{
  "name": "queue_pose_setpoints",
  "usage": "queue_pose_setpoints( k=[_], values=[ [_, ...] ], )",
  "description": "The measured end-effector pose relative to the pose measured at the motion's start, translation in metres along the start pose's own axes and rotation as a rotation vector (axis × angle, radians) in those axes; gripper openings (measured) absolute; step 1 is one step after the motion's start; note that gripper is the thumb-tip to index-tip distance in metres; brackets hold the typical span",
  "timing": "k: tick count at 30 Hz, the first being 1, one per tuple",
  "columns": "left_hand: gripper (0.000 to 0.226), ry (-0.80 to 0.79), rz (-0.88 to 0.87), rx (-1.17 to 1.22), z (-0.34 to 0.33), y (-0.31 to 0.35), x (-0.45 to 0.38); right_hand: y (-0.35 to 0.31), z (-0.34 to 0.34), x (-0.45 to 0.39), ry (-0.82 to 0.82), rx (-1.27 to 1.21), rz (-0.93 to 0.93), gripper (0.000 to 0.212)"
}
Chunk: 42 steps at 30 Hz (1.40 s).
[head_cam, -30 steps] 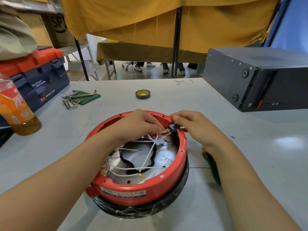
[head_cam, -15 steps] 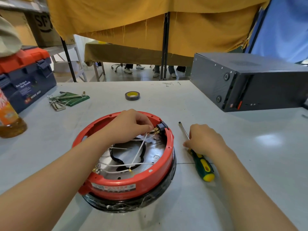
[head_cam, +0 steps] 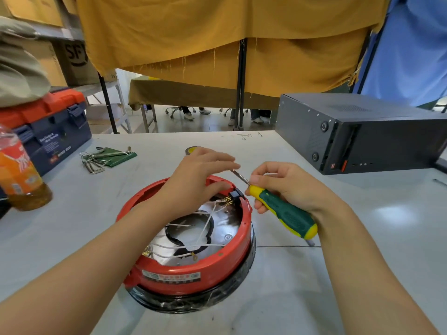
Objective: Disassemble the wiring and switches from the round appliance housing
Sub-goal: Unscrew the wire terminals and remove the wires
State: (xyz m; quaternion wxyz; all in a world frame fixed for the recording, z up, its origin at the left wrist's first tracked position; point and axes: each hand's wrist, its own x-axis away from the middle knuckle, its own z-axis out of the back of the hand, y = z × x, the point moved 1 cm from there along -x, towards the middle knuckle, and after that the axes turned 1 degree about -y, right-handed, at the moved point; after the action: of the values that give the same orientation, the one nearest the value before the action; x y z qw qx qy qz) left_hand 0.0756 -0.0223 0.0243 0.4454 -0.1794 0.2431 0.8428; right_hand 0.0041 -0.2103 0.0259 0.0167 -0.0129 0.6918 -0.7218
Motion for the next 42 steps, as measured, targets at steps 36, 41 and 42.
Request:
queue_pose_setpoints(
  k=[36, 41, 42],
  values=[
    [0.093, -0.420, 0.281, 0.029, 0.011, -0.020, 0.021, 0.001, -0.002, -0.026, 0.370, 0.227, 0.395, 0.021],
    [0.108, -0.539, 0.255, -0.111, 0.001, -0.022, 0.016, -0.003, -0.004, -0.034, 0.281, 0.141, 0.384, 0.017],
    [0.109, -0.548, 0.253, -0.113, -0.003, -0.022, 0.015, -0.004, -0.005, -0.035, 0.268, 0.136, 0.384, 0.016]
  ],
)
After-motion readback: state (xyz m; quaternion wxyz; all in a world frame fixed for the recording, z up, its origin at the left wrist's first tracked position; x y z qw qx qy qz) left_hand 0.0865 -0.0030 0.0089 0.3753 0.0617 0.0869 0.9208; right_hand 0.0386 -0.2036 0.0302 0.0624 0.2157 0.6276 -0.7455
